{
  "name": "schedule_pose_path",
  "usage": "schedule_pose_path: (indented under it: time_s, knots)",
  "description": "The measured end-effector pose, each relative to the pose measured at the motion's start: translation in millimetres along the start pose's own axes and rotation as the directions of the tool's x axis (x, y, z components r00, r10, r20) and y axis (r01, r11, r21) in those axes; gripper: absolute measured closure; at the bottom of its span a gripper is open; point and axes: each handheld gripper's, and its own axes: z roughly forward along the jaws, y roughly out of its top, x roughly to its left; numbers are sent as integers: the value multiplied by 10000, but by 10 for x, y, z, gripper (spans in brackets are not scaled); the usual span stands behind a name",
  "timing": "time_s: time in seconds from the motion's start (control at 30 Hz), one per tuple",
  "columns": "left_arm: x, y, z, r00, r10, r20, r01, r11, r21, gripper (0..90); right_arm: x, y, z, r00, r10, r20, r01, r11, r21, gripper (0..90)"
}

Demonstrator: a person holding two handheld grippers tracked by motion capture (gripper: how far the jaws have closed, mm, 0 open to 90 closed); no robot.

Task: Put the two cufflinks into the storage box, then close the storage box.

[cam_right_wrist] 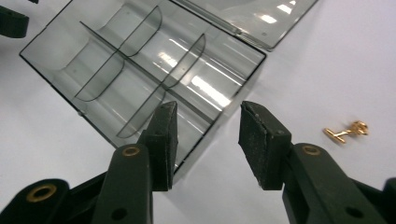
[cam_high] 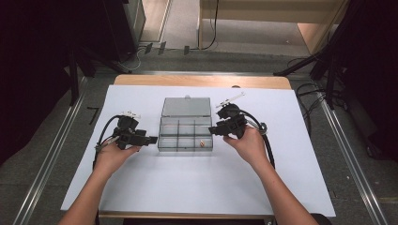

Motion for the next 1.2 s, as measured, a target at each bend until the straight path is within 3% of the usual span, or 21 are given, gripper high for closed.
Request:
schedule_pose_path:
  time_s: [0.4,0.83,1.2]
  knots:
    - [-14,51,45,9999,147,36,-147,9999,35,361,-269,-103,-78,9976,555,406,-547,9983,-210,587]
    - [-11,43,45,9999,145,32,-146,9999,43,361,-542,-161,-157,9891,1121,954,-1101,9936,-262,598]
    - [-14,26,45,9999,134,-41,-134,9999,35,362,-694,-167,-66,9823,1485,1138,-1485,9889,-81,598]
